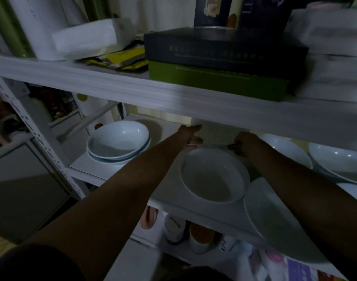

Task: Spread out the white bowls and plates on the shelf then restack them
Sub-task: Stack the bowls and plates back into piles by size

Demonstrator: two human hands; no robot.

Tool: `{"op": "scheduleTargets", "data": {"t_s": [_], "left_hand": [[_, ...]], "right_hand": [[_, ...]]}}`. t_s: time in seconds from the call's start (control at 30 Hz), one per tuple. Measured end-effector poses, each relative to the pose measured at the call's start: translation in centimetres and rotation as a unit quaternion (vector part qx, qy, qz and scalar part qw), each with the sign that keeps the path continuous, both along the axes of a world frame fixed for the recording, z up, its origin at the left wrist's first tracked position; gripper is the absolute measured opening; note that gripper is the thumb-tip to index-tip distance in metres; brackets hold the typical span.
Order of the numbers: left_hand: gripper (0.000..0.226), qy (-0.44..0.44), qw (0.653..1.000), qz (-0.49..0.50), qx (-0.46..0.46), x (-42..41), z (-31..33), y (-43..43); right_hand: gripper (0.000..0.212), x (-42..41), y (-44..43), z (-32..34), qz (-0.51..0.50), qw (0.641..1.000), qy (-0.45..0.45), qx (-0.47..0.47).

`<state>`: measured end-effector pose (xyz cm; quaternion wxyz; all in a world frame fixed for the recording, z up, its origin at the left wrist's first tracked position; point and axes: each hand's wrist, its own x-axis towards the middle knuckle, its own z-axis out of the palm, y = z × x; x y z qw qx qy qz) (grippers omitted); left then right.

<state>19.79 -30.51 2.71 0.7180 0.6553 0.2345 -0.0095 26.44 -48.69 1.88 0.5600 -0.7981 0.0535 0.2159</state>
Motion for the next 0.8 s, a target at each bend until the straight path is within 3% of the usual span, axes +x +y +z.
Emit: {"op": "scheduleTargets", "data": {"t_s": [0.1, 0.2, 0.33, 0.43, 0.53, 0.7, 0.8], "left_hand": [[0.067, -0.008, 1.0, 0.005, 0.017, -0.6, 0.8, -0.3], [0.053, -0.057, 0.995, 0.06, 0.05, -0.4, 1.2, -0.1], [0.047, -0.082, 0.989, 0.095, 0.076, -1.6, 1.3, 0.6], [0.043, -0.042, 0.99, 0.038, 0.129, -4.2, 0.7, 0.1], [0.039, -0.001, 0.976, -0.004, 0.218, -6.7, -0.5, -0.1], [0.04, 0.064, 0.98, -0.019, 0.187, -8.3, -2.6, 0.2], [0.045, 0.062, 0.997, -0.032, 0.033, -10.1, -2.8, -0.4]], "right_hand": [[0.021, -1.2, -1.5, 2.5, -0.001, 0.999, 0.028, 0.038], [0.026, -1.7, -3.6, 4.6, -0.015, 0.993, 0.022, 0.112], [0.044, -3.8, -5.4, 6.1, 0.026, 0.998, 0.039, 0.03], [0.016, -6.1, -5.9, 5.9, 0.028, 0.996, 0.04, -0.068], [0.011, -8.1, -6.3, 4.5, 0.005, 0.994, 0.06, -0.088], [0.026, -10.5, -6.1, 2.1, -0.039, 0.987, -0.006, -0.156], [0.038, -11.5, -5.3, 1.1, -0.061, 0.99, -0.009, -0.123]]}}
